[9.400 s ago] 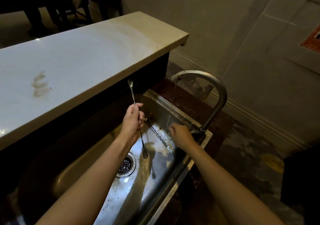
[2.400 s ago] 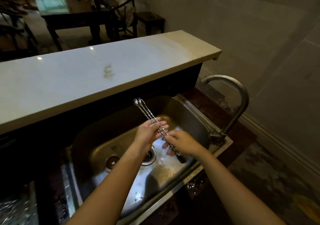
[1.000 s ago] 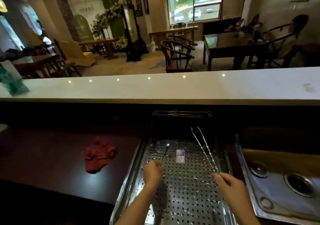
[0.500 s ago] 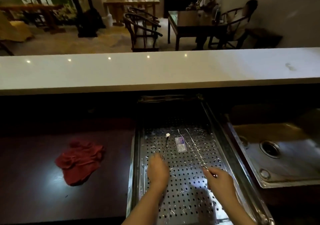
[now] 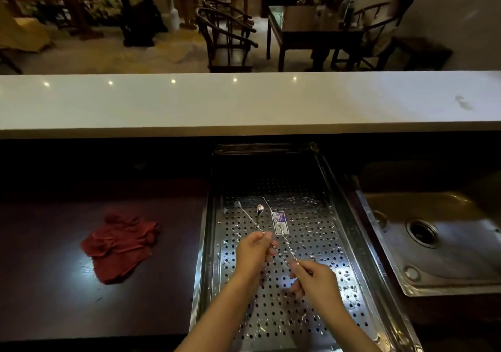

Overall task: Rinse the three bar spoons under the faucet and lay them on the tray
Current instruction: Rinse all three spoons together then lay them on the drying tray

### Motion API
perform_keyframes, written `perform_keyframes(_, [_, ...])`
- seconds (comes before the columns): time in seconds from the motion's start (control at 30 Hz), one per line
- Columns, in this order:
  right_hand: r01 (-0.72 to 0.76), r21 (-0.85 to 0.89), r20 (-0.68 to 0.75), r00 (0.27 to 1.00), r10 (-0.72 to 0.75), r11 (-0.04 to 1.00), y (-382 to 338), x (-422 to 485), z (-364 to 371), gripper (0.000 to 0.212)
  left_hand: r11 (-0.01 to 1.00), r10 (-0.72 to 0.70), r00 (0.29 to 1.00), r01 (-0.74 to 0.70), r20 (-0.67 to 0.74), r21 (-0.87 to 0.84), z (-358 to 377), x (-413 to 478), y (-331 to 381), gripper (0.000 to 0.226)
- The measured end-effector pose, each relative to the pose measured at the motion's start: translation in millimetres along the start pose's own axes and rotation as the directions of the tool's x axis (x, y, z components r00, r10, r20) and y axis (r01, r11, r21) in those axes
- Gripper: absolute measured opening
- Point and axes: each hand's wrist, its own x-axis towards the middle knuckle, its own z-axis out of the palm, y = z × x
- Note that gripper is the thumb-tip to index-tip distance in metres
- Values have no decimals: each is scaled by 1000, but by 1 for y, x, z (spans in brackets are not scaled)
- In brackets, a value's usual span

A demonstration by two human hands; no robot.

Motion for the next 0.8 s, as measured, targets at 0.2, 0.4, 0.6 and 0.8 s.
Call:
perform_keyframes(0.2, [-23, -73, -67, 998, 18, 997, 17, 9, -32, 28, 986, -166, 982, 167, -91, -7, 2, 23, -6, 19])
perform_keyframes(0.4, [28, -153, -64, 997, -38, 988, 31, 8, -51, 16, 963, -234, 954, 254, -188, 92, 13, 38, -23, 12])
perform_keyframes(0.6, [59, -224, -69, 995, -76, 973, 39, 9, -58, 18, 918, -149, 946, 240, -288, 316, 20, 48, -25, 22])
perform_keyframes(0.8, [70, -214, -66, 994, -86, 974, 42, 15, -63, 21, 819, -85, 944, 249, -319, 517, 26, 50, -14, 20])
